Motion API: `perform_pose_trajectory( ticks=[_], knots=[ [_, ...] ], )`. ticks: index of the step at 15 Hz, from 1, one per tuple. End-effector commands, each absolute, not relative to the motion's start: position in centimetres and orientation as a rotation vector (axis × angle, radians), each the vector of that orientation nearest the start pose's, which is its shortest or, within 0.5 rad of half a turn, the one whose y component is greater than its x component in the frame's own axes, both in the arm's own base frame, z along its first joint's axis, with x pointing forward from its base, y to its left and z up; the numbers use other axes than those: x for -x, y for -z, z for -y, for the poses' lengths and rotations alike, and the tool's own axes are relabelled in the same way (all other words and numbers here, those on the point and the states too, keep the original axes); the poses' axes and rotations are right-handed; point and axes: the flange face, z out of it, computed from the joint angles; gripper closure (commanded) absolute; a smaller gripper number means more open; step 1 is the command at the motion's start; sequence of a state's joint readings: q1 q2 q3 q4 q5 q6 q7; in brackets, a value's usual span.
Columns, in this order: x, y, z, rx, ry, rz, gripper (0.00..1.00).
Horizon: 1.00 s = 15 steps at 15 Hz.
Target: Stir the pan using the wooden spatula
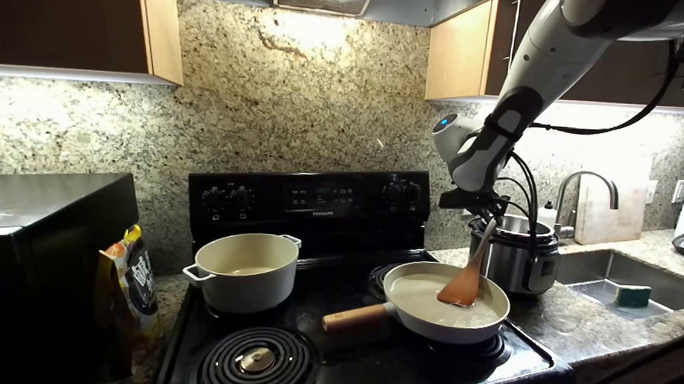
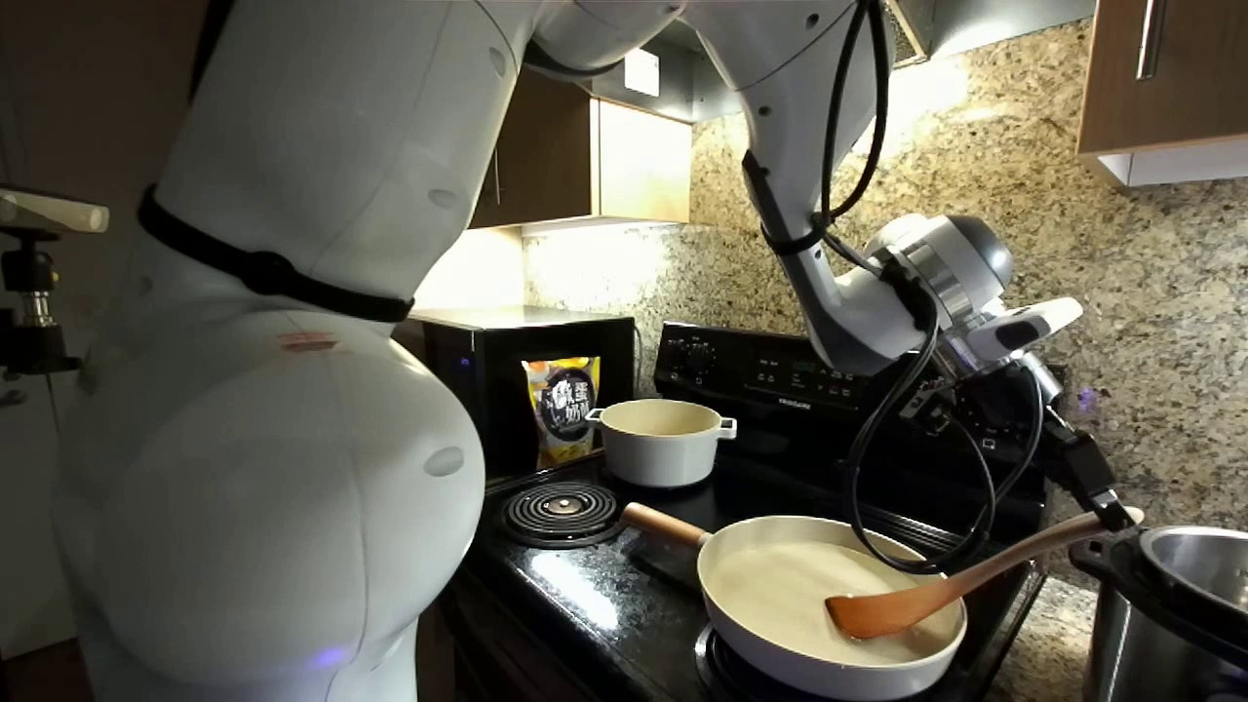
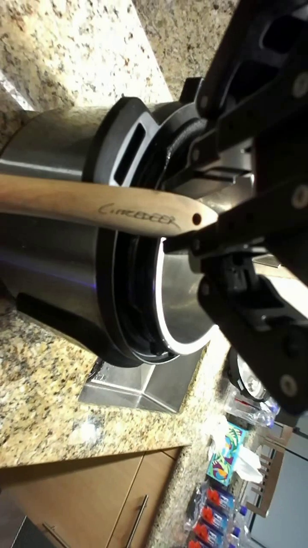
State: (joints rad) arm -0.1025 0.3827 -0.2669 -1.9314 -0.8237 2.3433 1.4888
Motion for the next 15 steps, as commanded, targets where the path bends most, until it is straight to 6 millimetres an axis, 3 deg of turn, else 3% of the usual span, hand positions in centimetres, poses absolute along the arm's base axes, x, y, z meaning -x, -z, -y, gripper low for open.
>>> perform_pose_trajectory(
  ticks=[1,9,15],
  knots=[
    [-58.9,-30.8,21.1,-2.044,-0.479,1.432,0.93],
    [-61.5,-31.9,15.6,-2.075,-0.506,1.342,0.93],
    [-62.9,-32.1,14.0,-2.108,-0.554,1.267,0.93]
  ],
)
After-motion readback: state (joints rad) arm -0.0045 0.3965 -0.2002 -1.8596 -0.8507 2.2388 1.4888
